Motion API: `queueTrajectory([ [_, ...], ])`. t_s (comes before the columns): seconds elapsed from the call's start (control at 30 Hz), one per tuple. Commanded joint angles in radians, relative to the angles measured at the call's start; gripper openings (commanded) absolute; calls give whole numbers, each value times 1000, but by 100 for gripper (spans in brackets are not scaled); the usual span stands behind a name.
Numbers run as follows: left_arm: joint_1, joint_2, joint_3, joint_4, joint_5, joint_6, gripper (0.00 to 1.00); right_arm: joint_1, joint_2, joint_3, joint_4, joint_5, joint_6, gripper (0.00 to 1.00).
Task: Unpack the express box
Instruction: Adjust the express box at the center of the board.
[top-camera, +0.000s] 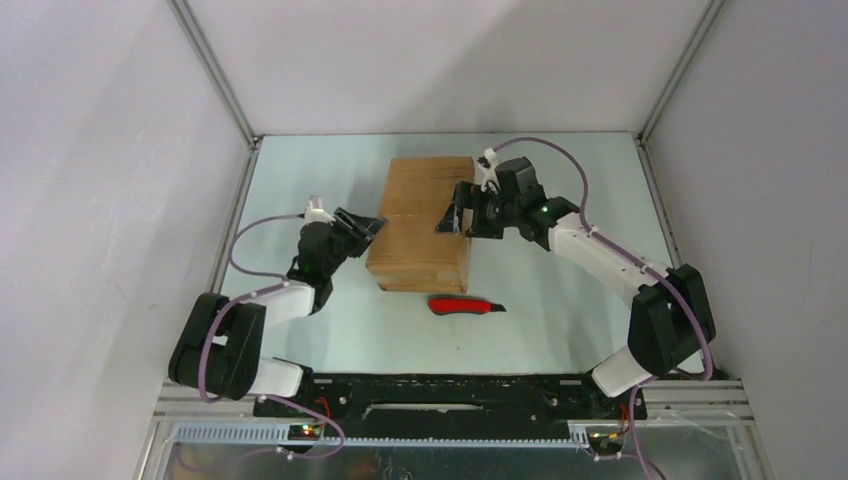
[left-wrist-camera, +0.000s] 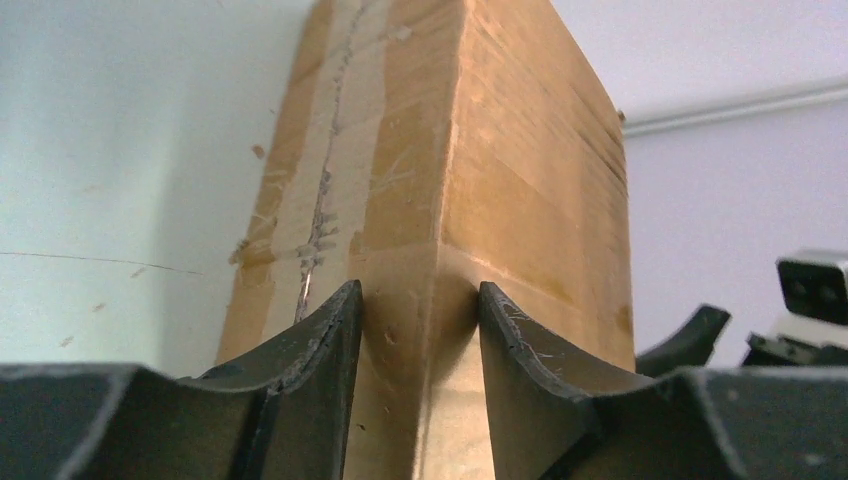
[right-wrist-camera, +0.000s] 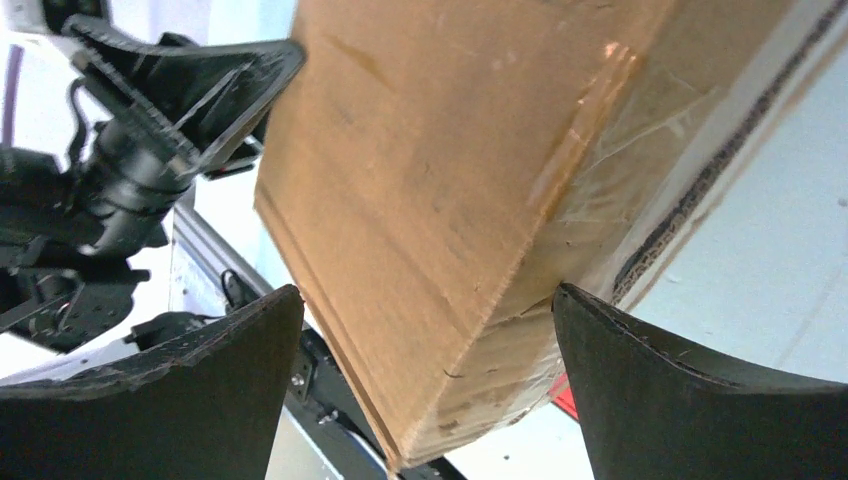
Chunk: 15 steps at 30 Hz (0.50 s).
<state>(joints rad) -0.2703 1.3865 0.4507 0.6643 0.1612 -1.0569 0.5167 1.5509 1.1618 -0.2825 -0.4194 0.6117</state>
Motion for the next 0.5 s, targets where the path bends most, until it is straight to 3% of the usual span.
queueTrajectory([
  [0.0,29,-8,-75,-197,-96,-16,41,97,-38,129,5,20,57,97],
  [0.3,43,-15,3,-402,-158,70,40,123,-16,310,-235,257,-24,97],
  [0.47,53,13,53,-504,-193,103,40,85,-21,314,-310,352,-52,98],
])
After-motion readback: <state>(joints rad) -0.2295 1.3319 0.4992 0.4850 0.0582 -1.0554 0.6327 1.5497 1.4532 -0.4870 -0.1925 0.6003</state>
